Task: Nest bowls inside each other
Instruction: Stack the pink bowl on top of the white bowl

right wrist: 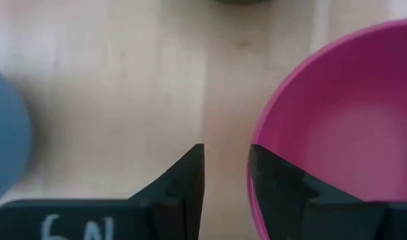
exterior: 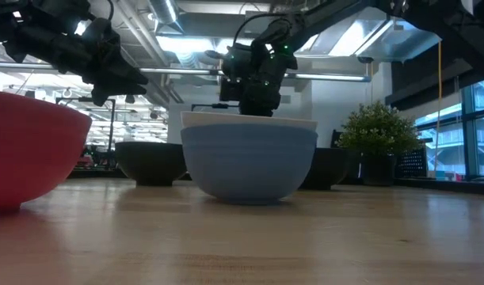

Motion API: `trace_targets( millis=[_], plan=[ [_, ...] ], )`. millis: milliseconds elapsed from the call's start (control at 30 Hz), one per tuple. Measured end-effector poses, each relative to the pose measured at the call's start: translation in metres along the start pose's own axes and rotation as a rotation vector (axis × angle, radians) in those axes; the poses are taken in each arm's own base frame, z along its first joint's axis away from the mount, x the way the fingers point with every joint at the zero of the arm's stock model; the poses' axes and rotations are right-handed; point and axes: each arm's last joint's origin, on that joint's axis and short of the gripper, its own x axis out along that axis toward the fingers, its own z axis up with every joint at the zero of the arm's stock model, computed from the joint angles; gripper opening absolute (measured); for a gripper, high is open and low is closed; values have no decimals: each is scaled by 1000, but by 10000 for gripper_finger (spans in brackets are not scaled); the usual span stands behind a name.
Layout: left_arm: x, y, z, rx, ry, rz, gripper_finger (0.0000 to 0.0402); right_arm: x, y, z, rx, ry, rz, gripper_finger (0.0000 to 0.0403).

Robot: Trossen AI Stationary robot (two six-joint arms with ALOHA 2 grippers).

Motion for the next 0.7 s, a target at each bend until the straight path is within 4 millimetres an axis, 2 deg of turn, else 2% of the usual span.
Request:
trace_targets(
  millis=[233, 533, 700],
  plan=[
    [0, 0, 0, 0, 0, 0, 131, -1, -4, -1, 8, 1, -5, 122],
    [0, 0, 0, 16, -6, 18, 131, -15, -5, 10, -5, -42, -23, 122],
    [0, 1, 0, 16, -7, 20, 131, -15, -5, 9, -4, -37, -21, 122]
  ],
)
